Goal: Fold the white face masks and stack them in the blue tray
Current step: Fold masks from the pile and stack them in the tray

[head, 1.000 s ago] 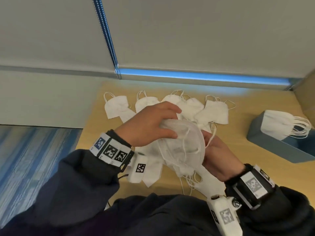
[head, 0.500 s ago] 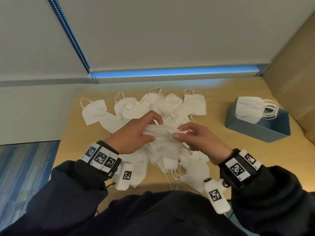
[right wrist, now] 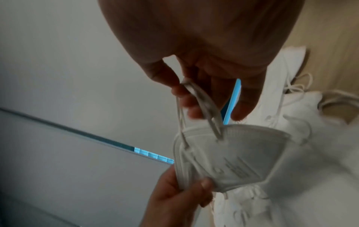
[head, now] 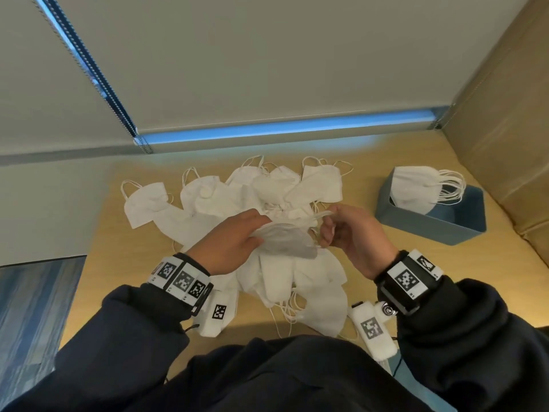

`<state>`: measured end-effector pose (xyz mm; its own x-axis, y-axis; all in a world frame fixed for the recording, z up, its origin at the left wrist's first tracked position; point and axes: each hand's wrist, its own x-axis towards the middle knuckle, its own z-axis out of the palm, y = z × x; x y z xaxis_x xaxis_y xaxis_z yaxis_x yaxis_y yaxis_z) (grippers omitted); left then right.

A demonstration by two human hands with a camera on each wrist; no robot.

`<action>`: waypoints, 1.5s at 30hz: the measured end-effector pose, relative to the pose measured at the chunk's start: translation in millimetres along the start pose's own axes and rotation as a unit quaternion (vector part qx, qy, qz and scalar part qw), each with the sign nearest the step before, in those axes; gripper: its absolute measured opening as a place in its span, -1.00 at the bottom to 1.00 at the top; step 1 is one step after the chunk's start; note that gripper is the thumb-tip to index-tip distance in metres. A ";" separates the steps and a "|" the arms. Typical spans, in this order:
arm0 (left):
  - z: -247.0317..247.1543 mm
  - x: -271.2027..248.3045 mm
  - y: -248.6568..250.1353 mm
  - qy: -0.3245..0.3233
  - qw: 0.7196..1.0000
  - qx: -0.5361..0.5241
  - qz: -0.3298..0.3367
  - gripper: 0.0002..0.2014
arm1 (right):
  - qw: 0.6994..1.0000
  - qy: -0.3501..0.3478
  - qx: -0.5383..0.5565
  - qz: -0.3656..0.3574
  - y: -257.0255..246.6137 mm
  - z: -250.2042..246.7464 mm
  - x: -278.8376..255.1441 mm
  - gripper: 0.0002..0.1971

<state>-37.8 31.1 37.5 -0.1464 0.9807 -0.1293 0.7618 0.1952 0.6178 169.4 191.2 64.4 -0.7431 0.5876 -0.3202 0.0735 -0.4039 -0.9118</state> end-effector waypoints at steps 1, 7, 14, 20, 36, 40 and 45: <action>0.3 6.5 6.0 -0.001 1.000 -0.015 0.001 -0.68 | 0.999 -0.001 -0.038 -0.012 -0.6 -6.4 -0.6 -0.88; 9.3 54.9 43.3 -0.016 0.999 -0.040 0.024 -0.76 | 0.967 0.029 -0.252 -0.035 -7.7 -57.7 -6.9 -0.81; 31.6 129.0 109.3 0.013 0.999 -0.025 0.036 -0.86 | 0.965 0.125 -0.222 -0.066 -34.4 -133.2 -14.6 -0.89; 39.6 185.6 152.5 0.100 0.992 0.035 0.068 -0.80 | 0.976 0.174 -0.123 -0.051 -64.0 -208.2 -17.7 -0.94; 115.2 323.2 166.0 0.030 0.990 0.127 0.050 -0.74 | 0.917 0.231 -0.326 -0.010 -83.2 -325.6 54.4 -0.83; 129.5 329.2 156.6 0.054 0.975 0.203 0.077 -0.69 | 0.884 0.237 -0.403 0.004 -67.1 -337.7 63.6 -0.82; 131.8 331.5 151.5 0.144 0.977 0.140 0.078 -0.61 | 0.880 0.255 -0.400 -0.015 -66.6 -336.2 68.6 -0.86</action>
<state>112.2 384.7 -14.0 -0.1564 0.9677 0.1977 0.9257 0.0739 0.3710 337.2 494.0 16.8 -0.3727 0.9101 -0.1810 0.6561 0.1205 -0.7450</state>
